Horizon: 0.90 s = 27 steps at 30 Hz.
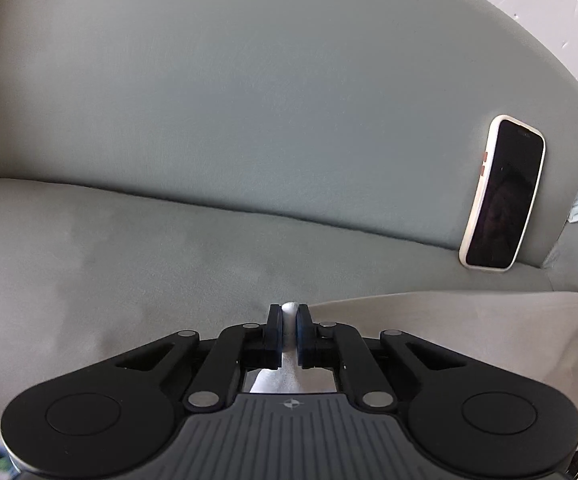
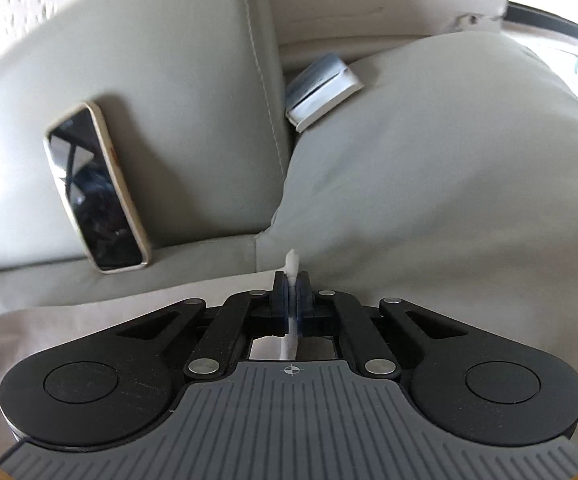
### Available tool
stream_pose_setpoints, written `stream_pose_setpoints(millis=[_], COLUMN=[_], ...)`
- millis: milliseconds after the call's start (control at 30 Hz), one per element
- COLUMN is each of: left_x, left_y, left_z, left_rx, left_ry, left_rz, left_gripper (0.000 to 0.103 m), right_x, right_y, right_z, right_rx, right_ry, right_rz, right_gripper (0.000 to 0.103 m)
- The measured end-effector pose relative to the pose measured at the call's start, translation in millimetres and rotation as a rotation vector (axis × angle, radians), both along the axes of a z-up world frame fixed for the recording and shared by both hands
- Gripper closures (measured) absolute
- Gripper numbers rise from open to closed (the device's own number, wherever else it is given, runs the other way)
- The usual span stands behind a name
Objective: Fold clothes
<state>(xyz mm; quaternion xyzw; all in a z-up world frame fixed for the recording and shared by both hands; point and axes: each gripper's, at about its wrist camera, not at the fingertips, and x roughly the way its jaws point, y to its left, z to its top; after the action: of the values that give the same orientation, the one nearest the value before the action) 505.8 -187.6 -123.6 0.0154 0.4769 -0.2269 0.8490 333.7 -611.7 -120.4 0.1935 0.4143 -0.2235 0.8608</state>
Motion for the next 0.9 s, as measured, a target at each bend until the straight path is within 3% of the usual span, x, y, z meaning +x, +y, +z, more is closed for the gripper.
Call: stream_pose_setpoints(millis=[267,467,533,733,900], left_x=[-53,-120,-148,-260,-307], left_y=[29,61,78,94,108], left_z=[65,89,93,76,71], left_rx=[-0.031,-0.048,-0.07,0.001,-0.009], left_ry=[-0.015,-0.021,-0.022,-0.062,-0.1], left_rz=[0.024,0.027,0.025,-0.082,-0.055], left_gripper=[0.098,0.099,0.099,0.099,0.099], right_x=[-64,-141,-174,-267,-316], right_y=[18,46,55,74,84], right_z=[68,93,89,57,39], right_rx=[0.053,0.115,0.132,0.235,0.283], right_ry=[-0.032,-0.073,-0.072,-0.088,-0.115], right_rz=[-0.022,0.003,0.004,-0.048,-0.092], right_gripper=[0.1,0.1,0.1,0.1,0.1])
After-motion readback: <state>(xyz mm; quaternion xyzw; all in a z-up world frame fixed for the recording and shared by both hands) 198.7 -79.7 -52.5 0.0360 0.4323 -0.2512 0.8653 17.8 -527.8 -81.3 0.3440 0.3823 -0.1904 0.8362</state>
